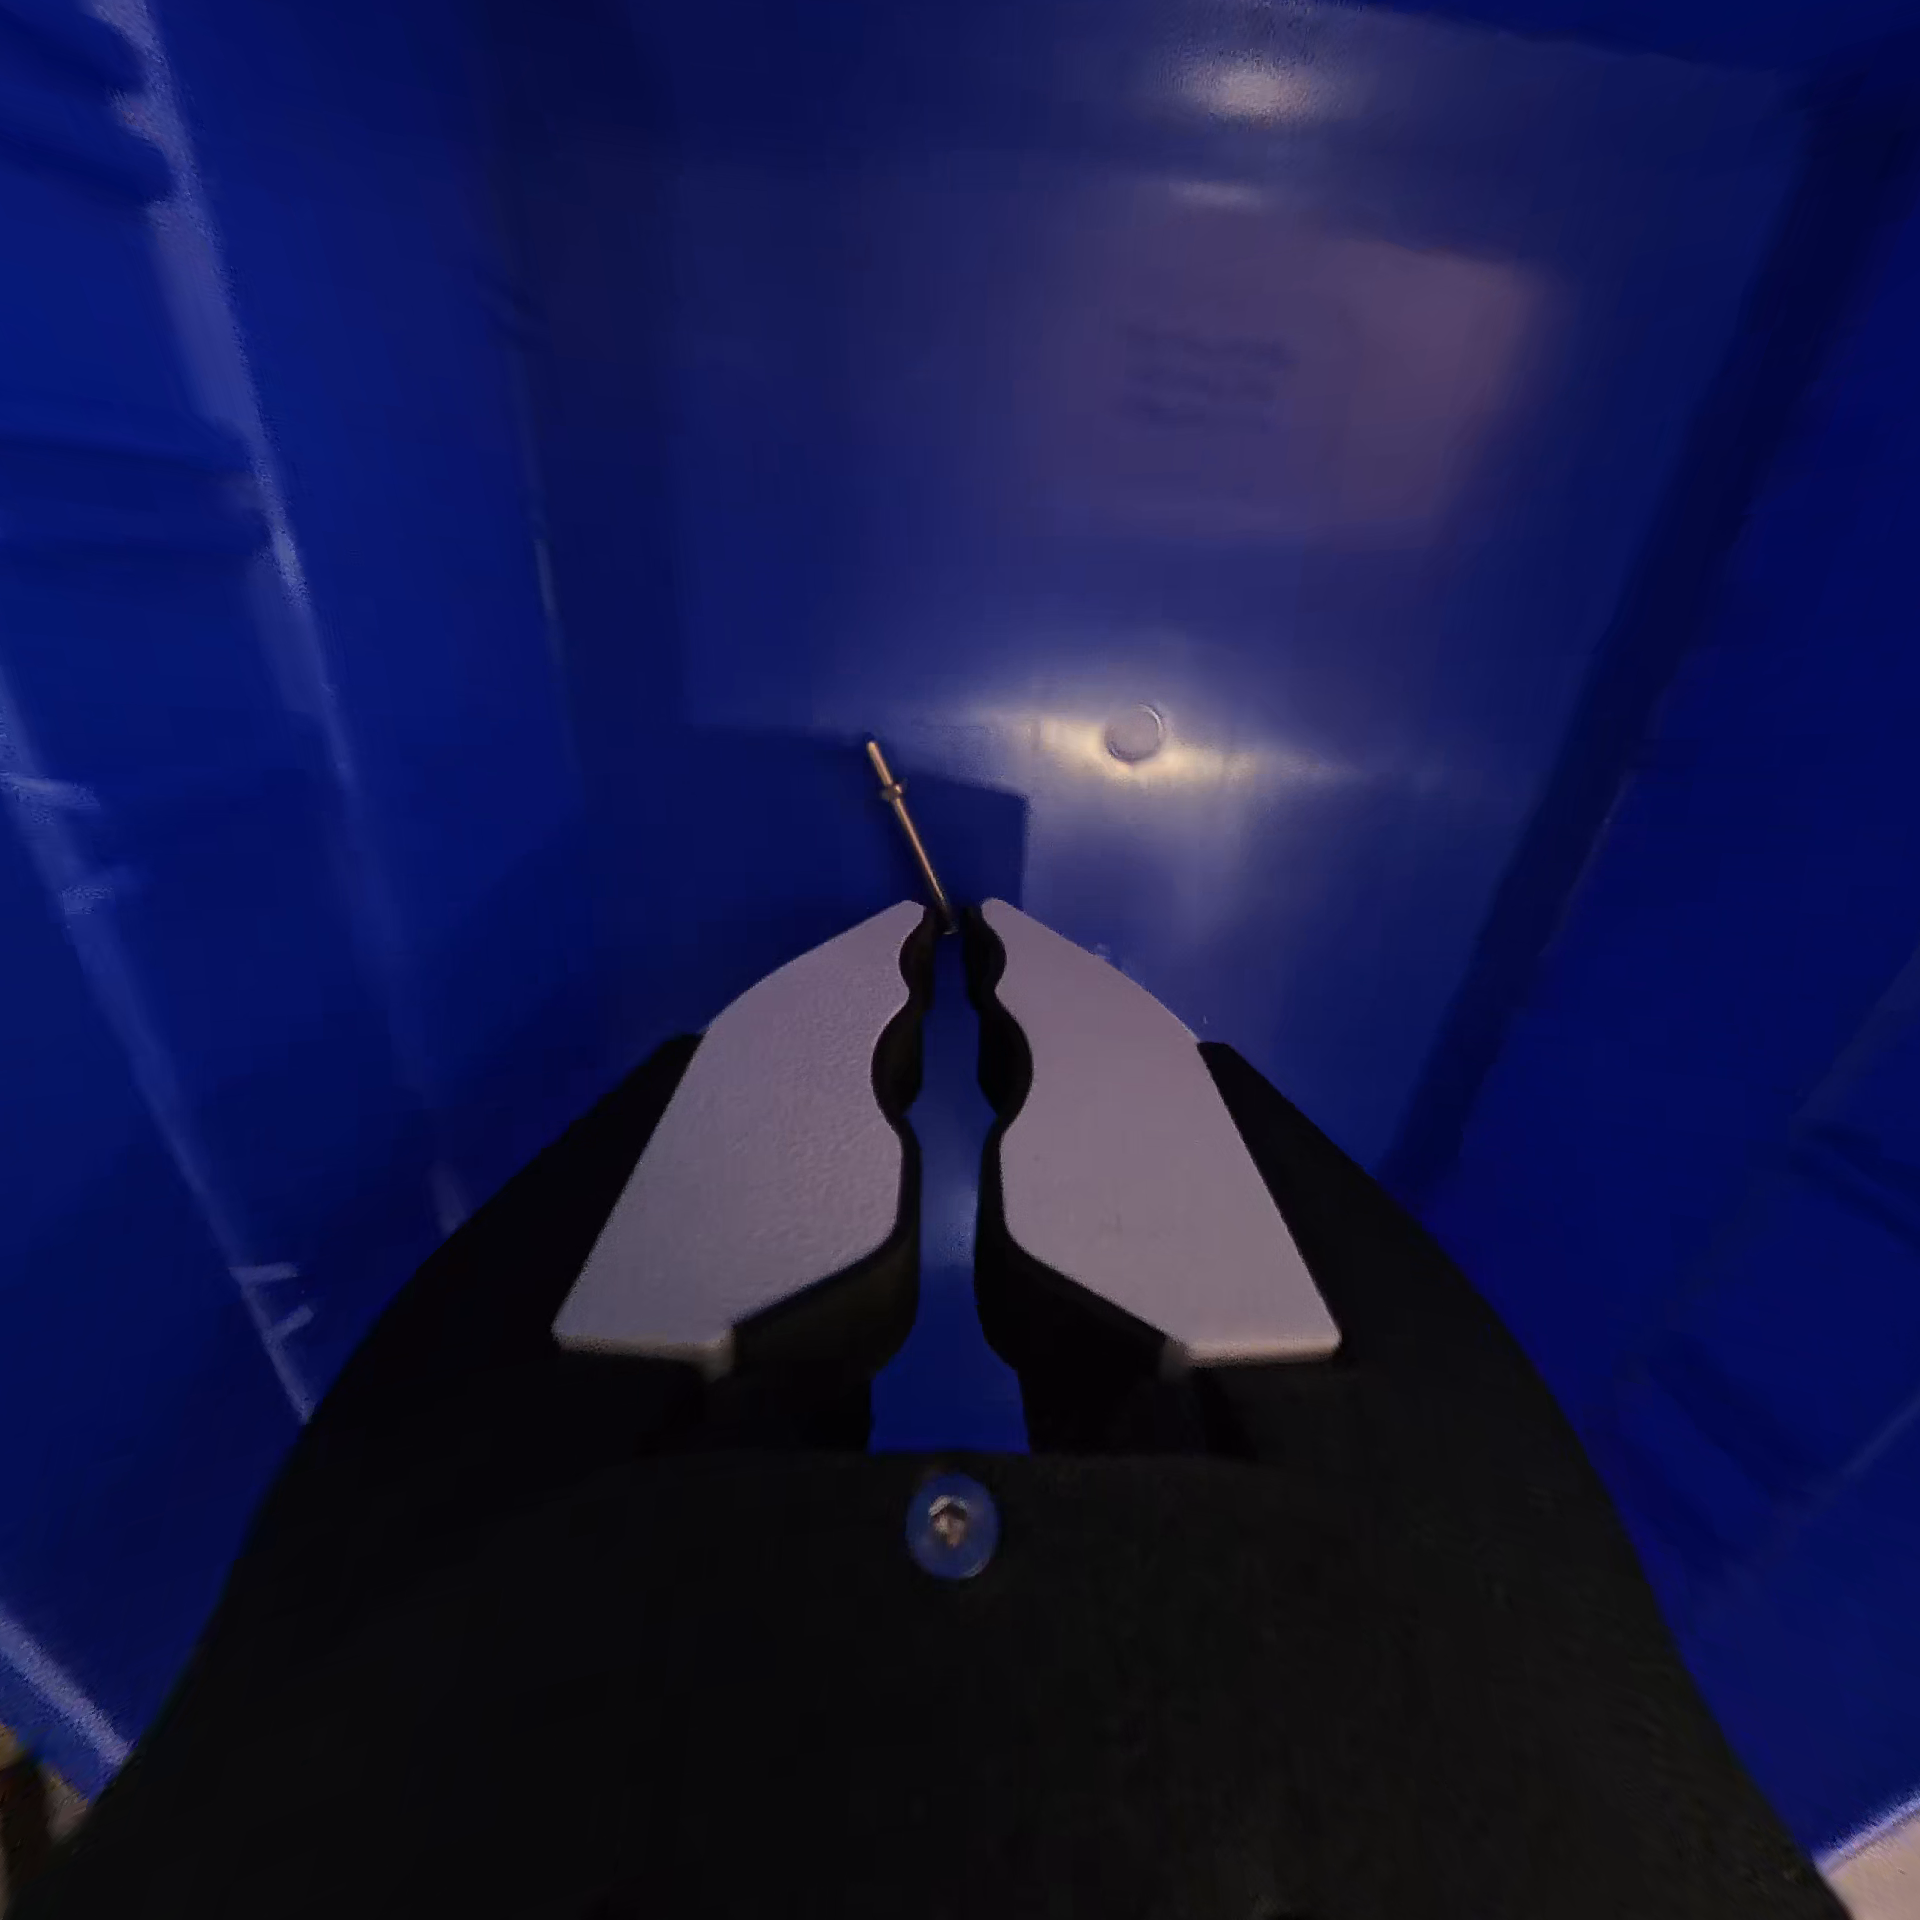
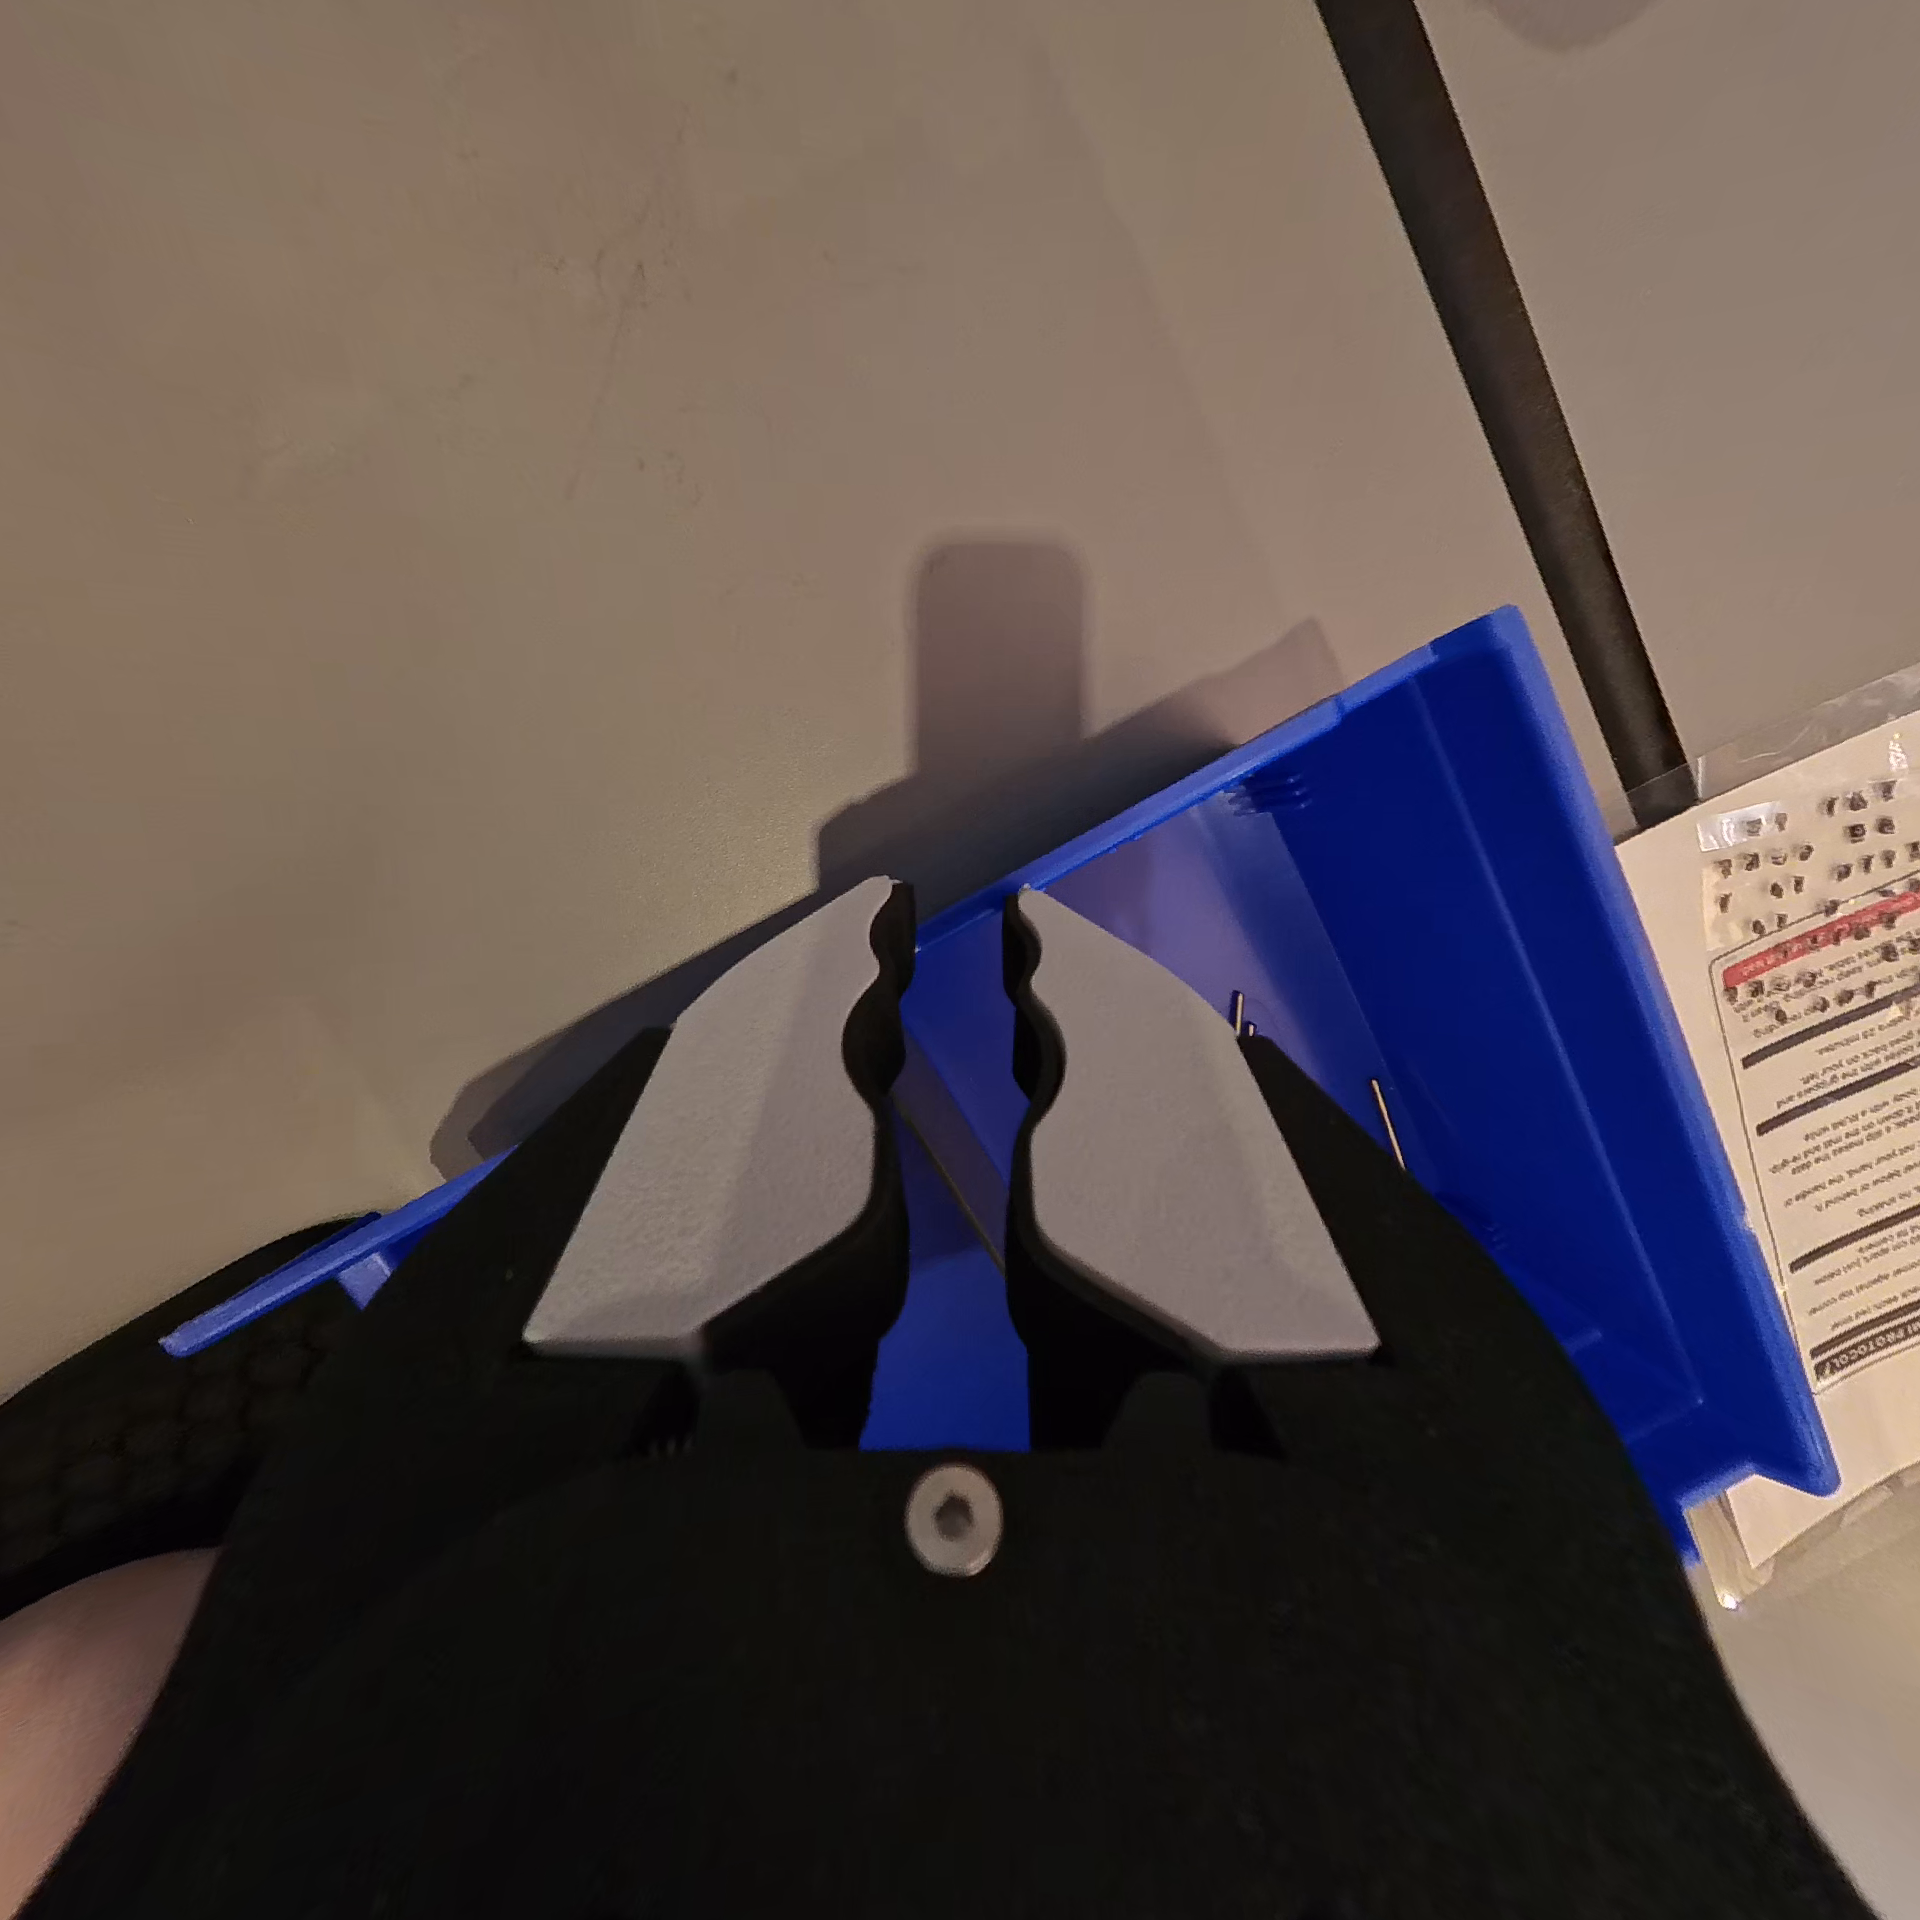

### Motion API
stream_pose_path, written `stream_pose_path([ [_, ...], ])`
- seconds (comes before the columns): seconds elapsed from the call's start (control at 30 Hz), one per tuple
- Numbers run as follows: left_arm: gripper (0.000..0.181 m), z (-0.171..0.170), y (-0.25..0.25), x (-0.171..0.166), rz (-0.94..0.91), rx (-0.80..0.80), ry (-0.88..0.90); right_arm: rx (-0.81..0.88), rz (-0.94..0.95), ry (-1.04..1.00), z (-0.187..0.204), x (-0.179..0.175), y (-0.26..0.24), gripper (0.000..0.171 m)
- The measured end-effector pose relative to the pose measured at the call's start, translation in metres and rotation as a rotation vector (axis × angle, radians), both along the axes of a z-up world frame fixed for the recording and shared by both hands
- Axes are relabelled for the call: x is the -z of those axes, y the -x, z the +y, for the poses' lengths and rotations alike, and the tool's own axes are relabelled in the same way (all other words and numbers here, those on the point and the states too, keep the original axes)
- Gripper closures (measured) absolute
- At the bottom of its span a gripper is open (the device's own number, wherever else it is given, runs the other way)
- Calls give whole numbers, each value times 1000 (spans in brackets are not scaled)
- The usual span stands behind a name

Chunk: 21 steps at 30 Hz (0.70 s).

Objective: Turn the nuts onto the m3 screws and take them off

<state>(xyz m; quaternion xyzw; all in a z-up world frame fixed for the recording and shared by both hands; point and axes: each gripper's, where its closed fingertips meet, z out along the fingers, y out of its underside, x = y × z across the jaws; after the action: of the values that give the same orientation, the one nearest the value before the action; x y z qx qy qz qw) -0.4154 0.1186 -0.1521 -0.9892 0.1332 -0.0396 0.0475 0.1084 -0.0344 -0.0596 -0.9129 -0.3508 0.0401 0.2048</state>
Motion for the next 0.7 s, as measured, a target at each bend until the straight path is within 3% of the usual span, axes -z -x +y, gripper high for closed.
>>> stream_pose_path([
  [0.13, 176, -10, 1, 0, 19, 61, 32, 1, -1, 1, 0, 0, 0, 155],
  [0.23, 162, -4, -2, -1, -4, 40, -3, 4, -6, 1, 0, 0, 0, 155],
  [0.33, 160, 0, -4, -1, -16, 11, -11, 5, -11, 1, 0, 0, 0, 155],
  [0.5, 177, -2, 4, 0, 69, 42, 5, 4, -12, 1, 0, 0, 0, 155],
  [0.7, 179, 0, 5, -2, 96, 110, -15, 21, -7, 0, -1, -2, -3, 158],
])
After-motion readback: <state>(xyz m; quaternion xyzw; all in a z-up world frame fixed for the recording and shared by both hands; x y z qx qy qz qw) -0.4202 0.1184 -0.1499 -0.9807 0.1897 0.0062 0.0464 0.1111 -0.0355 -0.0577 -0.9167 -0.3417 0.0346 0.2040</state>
